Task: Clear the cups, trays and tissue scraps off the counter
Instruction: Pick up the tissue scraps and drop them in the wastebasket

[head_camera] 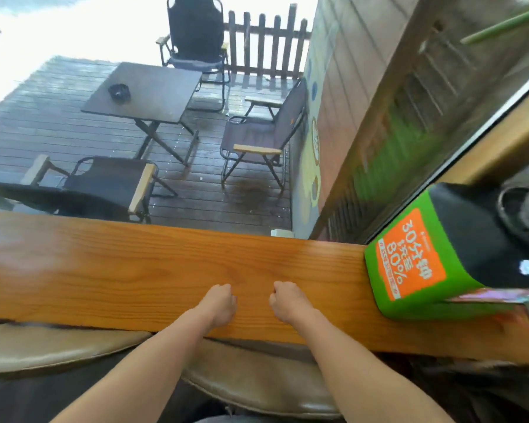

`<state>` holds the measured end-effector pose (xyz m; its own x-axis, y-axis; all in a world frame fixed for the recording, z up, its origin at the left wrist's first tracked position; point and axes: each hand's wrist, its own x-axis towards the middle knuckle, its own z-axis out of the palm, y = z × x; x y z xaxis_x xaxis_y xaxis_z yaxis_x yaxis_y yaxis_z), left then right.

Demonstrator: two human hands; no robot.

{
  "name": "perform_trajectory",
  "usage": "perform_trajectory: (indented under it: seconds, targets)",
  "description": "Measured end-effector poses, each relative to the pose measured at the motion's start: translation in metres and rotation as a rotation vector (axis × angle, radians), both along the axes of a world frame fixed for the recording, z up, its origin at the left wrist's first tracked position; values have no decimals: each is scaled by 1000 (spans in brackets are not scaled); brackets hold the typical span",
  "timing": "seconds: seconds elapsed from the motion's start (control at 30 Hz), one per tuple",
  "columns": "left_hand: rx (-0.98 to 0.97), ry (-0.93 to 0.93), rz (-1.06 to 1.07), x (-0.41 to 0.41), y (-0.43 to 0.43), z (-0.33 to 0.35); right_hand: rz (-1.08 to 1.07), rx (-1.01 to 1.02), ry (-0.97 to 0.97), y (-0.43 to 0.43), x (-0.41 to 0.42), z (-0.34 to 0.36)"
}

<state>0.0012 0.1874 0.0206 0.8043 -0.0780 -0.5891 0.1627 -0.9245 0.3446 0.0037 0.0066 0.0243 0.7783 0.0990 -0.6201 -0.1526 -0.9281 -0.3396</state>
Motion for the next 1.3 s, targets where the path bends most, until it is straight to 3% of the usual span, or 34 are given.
perform_trajectory:
  seconds: [0.27, 0.47, 0.73, 0.93, 1.13, 1.3]
  targets:
    - [-151, 62, -370, -25, -92, 28, -422, -104, -126, -86, -116, 44]
    - [-259, 0, -593, -94, -173, 34, -699, -147, -121, -145, -217, 52]
    - [-213, -19, -844, -167, -294, 23, -831, -140, -139, -223, -310, 35]
    - [-62, -35, -1004, -209, -380, -14, -858, -70, -94, -313, -357, -13]
    - [68, -66, -1137, -218, -419, -78, -875, 14, -51, -344, -361, -78]
    - [45, 2, -971, -205, -437, -158, -921, 36, -74, -354, -350, -156]
